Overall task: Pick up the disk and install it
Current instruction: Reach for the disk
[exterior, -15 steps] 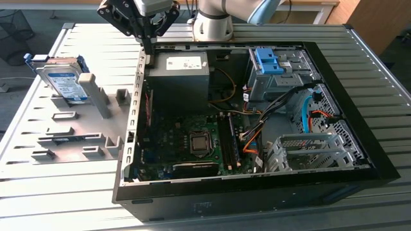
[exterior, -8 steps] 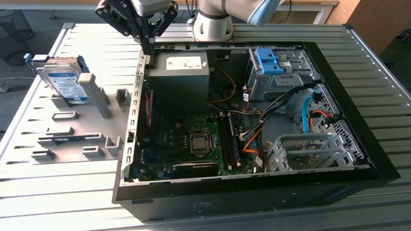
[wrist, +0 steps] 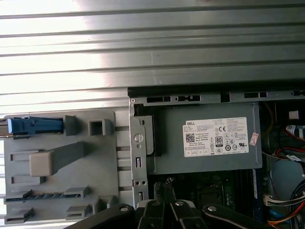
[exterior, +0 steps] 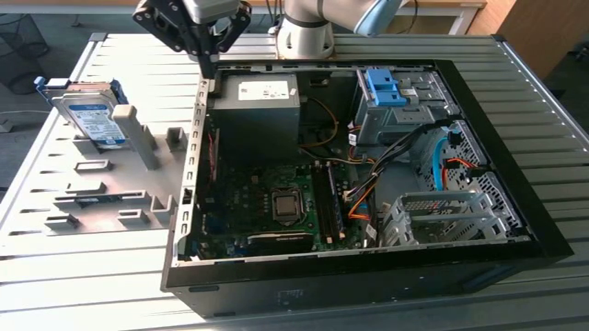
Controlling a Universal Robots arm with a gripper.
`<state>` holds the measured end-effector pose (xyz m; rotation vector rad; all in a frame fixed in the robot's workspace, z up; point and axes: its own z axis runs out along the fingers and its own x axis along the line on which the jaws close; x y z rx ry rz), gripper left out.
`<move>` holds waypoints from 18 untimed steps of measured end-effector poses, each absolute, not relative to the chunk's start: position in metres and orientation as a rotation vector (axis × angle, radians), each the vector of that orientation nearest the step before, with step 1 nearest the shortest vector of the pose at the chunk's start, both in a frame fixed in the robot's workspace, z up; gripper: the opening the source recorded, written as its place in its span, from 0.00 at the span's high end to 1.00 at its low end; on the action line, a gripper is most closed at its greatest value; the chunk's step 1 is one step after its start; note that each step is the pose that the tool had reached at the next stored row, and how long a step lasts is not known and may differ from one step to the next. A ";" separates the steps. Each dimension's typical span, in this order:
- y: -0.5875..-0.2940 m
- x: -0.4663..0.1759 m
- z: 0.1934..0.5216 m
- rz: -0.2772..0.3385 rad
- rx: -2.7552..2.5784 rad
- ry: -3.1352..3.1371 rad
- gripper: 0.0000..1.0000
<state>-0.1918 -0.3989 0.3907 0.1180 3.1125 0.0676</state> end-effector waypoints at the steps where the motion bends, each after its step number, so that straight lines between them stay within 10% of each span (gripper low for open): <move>1: -0.399 -0.192 0.391 0.068 0.118 3.112 0.89; 18: -0.399 -0.202 0.390 0.068 0.118 3.112 0.89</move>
